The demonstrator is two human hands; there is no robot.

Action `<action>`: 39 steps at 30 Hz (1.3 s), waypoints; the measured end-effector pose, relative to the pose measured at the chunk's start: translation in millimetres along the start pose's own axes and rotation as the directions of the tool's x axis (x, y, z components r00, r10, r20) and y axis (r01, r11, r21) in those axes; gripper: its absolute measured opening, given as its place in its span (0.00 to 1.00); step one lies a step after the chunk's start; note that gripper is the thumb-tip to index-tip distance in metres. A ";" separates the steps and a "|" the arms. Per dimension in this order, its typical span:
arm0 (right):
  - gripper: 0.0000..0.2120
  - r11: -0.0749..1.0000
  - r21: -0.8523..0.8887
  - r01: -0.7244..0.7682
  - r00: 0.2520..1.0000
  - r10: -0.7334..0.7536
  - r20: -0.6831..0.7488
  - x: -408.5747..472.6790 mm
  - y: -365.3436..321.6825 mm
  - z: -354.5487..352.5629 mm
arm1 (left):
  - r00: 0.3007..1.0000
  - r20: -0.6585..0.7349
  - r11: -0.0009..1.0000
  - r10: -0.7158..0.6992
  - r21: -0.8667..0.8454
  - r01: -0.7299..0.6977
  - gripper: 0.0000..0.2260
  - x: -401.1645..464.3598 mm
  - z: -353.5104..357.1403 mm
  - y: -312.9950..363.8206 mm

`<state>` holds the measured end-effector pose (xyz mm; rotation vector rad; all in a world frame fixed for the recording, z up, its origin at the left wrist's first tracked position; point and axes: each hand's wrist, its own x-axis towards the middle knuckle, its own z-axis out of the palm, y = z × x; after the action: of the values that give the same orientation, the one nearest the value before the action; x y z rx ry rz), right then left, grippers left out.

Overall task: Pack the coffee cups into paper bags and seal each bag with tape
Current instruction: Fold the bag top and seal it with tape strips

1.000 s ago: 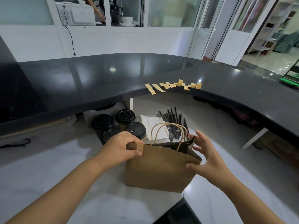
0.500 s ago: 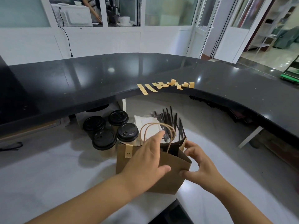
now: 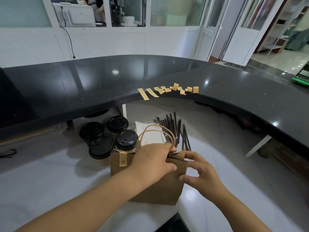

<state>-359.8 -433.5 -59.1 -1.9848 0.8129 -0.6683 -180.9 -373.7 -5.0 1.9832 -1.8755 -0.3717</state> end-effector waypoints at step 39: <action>0.14 0.997 -0.067 0.040 0.993 -0.032 0.112 42.1 -1.6 -22.9 | 0.985 0.139 0.994 0.101 -0.052 -0.095 0.12 14.6 -15.0 -25.6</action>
<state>-348.5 -476.2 -40.5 -2.0836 0.7439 -0.5513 -150.3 -386.0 -2.1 1.8702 -2.0232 -0.5342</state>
